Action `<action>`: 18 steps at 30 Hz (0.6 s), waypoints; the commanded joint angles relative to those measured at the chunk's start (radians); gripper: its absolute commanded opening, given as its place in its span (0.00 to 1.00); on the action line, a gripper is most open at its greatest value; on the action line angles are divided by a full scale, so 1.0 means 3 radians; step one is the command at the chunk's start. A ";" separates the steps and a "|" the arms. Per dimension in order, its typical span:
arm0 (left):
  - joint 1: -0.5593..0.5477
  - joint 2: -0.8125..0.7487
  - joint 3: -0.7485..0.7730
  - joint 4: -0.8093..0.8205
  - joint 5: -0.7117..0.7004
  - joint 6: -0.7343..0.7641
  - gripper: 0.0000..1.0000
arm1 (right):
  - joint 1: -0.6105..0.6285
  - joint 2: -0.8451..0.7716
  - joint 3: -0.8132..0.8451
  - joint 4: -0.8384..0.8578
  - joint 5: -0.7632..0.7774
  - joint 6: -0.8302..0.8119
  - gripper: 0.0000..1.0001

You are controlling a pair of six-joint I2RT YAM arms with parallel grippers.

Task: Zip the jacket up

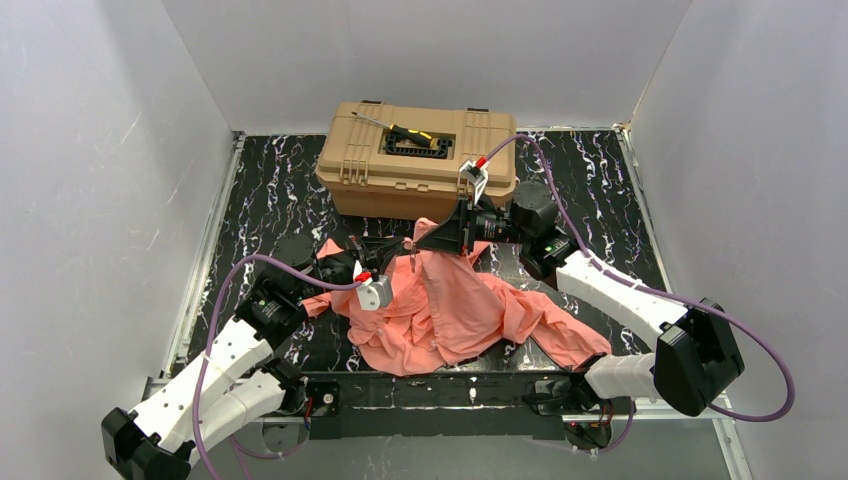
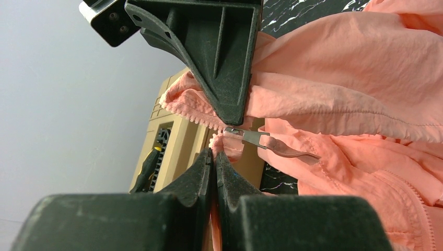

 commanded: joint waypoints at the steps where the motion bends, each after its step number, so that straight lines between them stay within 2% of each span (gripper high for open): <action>1: 0.0003 -0.0060 -0.0009 0.0073 0.0052 0.0014 0.00 | -0.0039 -0.0131 0.0026 0.0163 -0.0014 -0.0003 0.01; 11: 0.0009 -0.0047 0.0010 0.0074 0.0041 0.0016 0.00 | -0.0016 -0.0109 -0.0004 -0.0277 -0.0163 -0.0239 0.01; 18: 0.0004 -0.0045 0.0005 0.0074 0.0031 0.0014 0.00 | 0.0016 -0.0080 0.0042 -0.0234 -0.0176 -0.0241 0.01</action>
